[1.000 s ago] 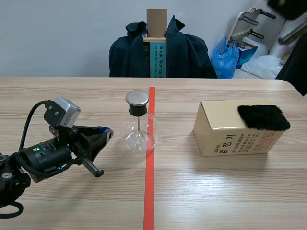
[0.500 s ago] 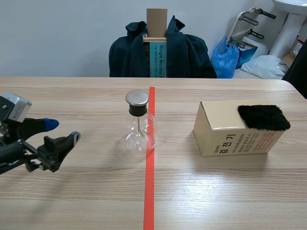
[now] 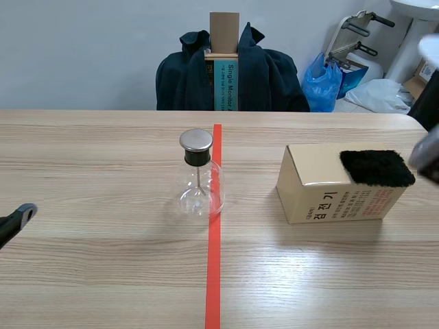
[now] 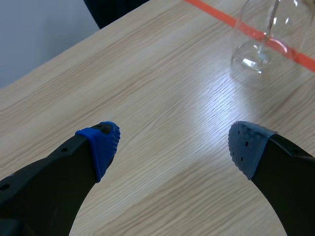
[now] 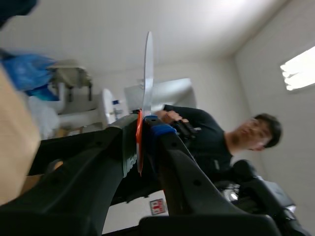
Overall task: Do the electroscope experiment.
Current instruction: 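Rub the plate on the fur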
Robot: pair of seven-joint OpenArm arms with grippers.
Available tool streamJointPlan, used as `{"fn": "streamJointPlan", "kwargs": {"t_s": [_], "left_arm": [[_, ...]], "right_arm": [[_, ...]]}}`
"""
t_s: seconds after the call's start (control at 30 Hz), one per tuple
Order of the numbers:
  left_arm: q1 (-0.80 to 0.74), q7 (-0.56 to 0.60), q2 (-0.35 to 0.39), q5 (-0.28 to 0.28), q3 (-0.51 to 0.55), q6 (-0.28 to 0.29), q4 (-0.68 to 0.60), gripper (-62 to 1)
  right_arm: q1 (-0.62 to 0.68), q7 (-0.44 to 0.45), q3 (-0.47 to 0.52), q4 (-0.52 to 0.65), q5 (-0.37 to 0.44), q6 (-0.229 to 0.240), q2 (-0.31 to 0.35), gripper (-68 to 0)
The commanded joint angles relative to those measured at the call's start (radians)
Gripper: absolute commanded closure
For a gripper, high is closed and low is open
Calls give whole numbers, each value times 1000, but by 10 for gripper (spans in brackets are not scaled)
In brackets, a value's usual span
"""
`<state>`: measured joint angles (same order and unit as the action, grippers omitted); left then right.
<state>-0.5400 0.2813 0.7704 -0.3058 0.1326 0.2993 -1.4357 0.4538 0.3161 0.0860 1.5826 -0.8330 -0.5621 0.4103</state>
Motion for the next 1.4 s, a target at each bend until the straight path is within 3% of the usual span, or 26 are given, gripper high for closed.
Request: {"fn": "streamJointPlan", "kwargs": {"t_s": [0.0,0.1,0.27,0.43,0.77,0.9,0.97,1.03,1.17,1.2,1.3,1.37], "left_arm": [[-10,17,-3,14,25,2,-14,-482],[-54,19,-5,23,82,3,-28,-482],[-121,55,-5,18,131,5,-40,-482],[-206,110,-5,18,190,24,-60,-482],[-382,142,-8,3,350,303,-150,-481],[-394,143,-8,3,362,390,-165,-481],[-393,148,-10,3,362,388,-165,-482],[-390,149,-10,4,362,373,-165,-482],[-390,142,-11,4,362,320,-164,-482],[-390,142,-14,4,362,320,-164,-482],[-390,142,-24,5,362,295,-165,-482],[-390,141,-25,21,362,298,-166,-483]], "right_arm": [[-41,28,11,-39,-21,-24,-19,-8],[-87,74,11,-168,-59,-53,-64,-8],[-178,101,11,-338,-122,-51,-111,-8],[-225,137,11,-432,-152,-43,-125,-8],[-254,162,11,-519,-204,-20,-139,-8],[-254,260,8,-520,-217,6,-139,-8],[-253,323,-3,-520,-232,6,-139,-8],[-255,320,-6,-520,-238,0,-139,-8],[-257,113,-6,-520,-232,-41,-138,-8],[-257,116,-7,-520,-232,-40,-138,-8],[-254,262,-11,-520,-239,7,-139,-8],[-255,269,-13,-520,-257,-1,-139,-8]]}}
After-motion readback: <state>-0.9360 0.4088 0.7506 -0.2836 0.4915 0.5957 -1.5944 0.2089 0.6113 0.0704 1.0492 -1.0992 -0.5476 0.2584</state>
